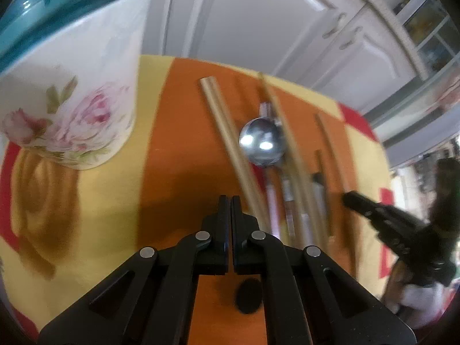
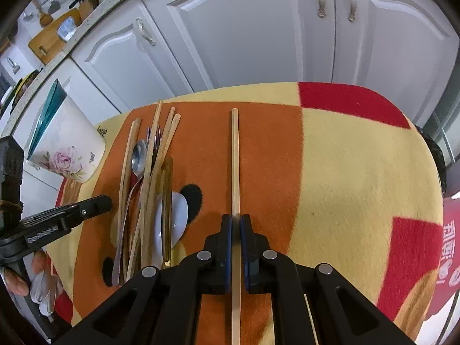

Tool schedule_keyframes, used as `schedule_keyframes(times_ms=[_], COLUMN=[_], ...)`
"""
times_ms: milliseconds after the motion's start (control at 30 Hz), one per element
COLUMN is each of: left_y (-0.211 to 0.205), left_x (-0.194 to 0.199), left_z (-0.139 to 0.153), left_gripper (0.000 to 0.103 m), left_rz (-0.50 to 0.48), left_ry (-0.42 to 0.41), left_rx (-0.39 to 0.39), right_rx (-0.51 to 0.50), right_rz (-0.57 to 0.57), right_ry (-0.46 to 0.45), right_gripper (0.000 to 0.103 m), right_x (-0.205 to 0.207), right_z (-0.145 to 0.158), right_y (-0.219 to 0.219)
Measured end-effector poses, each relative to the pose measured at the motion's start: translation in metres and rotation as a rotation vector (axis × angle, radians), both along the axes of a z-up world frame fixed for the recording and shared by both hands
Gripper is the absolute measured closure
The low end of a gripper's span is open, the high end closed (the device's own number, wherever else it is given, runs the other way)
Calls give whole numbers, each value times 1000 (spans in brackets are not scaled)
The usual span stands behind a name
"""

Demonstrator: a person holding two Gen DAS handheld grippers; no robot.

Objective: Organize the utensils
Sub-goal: 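Lower the left tool onto a wooden chopstick and close on it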

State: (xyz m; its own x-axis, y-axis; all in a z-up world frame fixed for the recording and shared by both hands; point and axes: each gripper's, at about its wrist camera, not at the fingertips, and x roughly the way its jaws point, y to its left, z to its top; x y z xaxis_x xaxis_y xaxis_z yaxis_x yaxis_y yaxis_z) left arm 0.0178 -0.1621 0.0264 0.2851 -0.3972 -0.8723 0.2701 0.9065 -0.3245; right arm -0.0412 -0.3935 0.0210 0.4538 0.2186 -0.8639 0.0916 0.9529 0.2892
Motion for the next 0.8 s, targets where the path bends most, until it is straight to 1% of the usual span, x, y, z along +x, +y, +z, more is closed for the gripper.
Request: schedule_keyframes(times_ms=[100, 233, 367, 500, 600, 700, 800], left_y=[-4, -13, -21, -27, -26, -32, -37], left_x=[5, 11, 12, 13, 17, 24, 28], left_z=[2, -4, -2, -2, -2, -1, -4], left_gripper=[103, 103, 103, 102, 98, 98, 89], left_rz=[22, 21, 0, -14, -6, -13, -24], left_ry=[1, 2, -17, -40, -36, -39, -22], left_rx=[-28, 1, 18, 65, 68, 88, 89], right_rx=[8, 4, 34, 27, 17, 5, -15], right_rz=[-2, 10, 0, 6, 11, 12, 14], right_ry=[14, 15, 18, 21, 20, 19, 15], right_gripper=[97, 97, 97, 97, 97, 97, 97], right_x=[0, -3, -3, -2, -1, 6, 12], right_z=[-1, -1, -3, -3, -2, -2, -2], right_y=[0, 2, -3, -3, 0, 3, 6])
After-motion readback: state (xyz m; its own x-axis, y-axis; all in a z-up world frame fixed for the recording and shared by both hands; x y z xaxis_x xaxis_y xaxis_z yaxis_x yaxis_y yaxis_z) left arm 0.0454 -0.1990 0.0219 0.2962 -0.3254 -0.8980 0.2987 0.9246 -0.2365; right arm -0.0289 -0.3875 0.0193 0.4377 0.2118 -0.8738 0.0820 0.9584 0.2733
